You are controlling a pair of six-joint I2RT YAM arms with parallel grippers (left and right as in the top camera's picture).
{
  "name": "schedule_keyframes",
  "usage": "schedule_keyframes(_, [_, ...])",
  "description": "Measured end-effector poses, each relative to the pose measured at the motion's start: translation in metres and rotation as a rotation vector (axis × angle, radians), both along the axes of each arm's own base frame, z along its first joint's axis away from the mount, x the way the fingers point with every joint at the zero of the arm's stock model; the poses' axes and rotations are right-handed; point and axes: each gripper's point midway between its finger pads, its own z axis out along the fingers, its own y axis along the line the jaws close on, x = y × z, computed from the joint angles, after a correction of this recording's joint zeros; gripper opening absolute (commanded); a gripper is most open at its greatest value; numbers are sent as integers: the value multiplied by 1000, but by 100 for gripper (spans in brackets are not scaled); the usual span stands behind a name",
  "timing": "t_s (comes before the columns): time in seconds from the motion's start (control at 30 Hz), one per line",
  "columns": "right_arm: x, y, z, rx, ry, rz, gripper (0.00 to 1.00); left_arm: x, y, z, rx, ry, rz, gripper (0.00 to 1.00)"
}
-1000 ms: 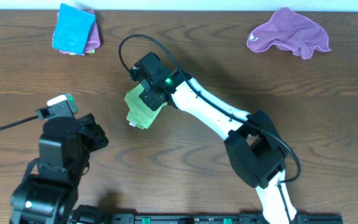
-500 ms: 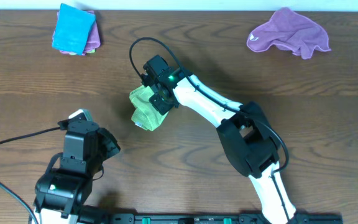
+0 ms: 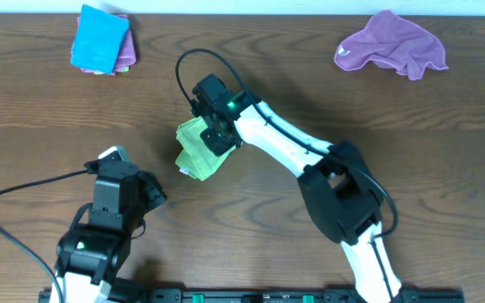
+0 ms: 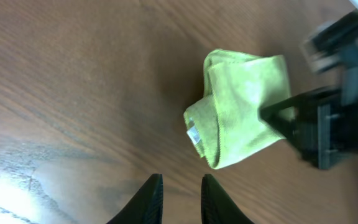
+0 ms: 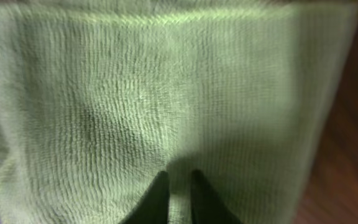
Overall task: Fold the cloth
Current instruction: 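Hand the folded green cloth from the right gripper to the left gripper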
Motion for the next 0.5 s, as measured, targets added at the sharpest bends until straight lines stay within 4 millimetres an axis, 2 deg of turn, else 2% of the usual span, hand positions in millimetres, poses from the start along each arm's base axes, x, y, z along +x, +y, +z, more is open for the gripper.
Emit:
schedule_keyframes(0.03, [2, 2, 10, 17, -18, 0, 40, 2, -1, -2, 0, 2, 0, 25])
schedule_keyframes(0.07, [5, 5, 27, 47, -47, -1, 51, 5, -1, -3, -1, 1, 0, 25])
schedule_keyframes(0.17, [10, 6, 66, 98, -115, -11, 58, 10, -2, -6, 0, 4, 0, 31])
schedule_keyframes(0.2, [11, 5, 78, 109, -137, -14, 60, 14, -3, -7, -1, 3, 1, 41])
schedule_keyframes(0.27, [14, -1, 101, 131, -172, -27, 61, 21, -7, -12, -8, 10, -3, 53])
schedule_keyframes(0.37, [20, -20, 114, 127, -180, -65, 61, 35, -15, -18, -29, 9, -25, 72])
schedule_keyframes(0.5, [31, -60, 109, 83, -136, -143, 66, 48, -26, -35, -57, 44, -55, 81])
